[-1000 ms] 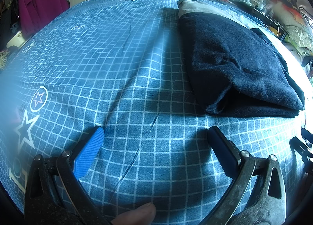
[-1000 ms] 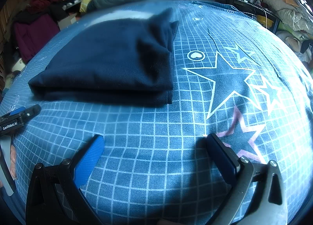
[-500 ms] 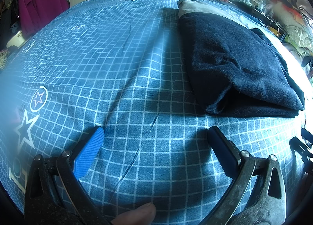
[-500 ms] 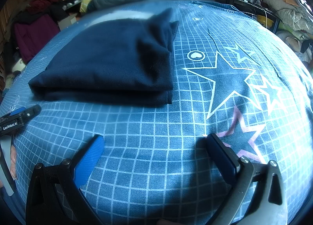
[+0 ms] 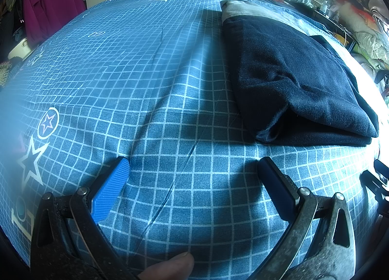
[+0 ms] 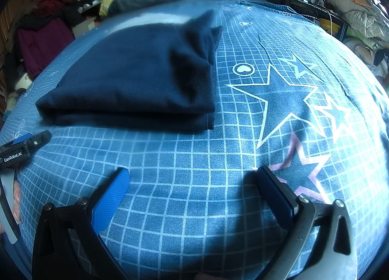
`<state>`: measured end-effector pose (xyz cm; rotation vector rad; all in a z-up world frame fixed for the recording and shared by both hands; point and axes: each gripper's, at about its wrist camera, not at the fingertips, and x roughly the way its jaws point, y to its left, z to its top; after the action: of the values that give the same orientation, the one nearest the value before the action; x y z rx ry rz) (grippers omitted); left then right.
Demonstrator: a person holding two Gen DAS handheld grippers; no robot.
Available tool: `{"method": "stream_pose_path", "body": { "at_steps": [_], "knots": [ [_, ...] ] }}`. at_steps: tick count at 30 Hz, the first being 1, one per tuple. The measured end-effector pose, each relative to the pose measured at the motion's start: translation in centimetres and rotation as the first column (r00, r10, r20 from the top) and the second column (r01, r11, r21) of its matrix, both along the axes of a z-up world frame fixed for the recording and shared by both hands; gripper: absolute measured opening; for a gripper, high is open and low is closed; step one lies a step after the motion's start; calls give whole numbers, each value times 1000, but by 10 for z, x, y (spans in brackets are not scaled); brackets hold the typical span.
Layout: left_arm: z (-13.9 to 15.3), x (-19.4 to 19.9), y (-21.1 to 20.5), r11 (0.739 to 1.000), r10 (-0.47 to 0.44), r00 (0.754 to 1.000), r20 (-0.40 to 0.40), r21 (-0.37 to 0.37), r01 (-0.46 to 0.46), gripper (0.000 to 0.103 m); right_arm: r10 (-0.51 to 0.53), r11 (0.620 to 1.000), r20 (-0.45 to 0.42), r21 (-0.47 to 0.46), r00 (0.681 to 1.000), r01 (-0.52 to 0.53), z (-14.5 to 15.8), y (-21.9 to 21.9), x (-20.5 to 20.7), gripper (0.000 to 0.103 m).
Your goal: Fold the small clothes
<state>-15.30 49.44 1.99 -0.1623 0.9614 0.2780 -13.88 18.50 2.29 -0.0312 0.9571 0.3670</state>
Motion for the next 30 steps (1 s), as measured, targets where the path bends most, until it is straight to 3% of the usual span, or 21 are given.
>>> {"method": "stream_pose_path", "body": {
  "at_steps": [30],
  "knots": [
    [0, 0, 0, 1000, 1, 1000, -1, 1, -1, 103, 0, 1000, -2, 4, 1000, 0, -1, 2, 0, 103]
  ]
}}
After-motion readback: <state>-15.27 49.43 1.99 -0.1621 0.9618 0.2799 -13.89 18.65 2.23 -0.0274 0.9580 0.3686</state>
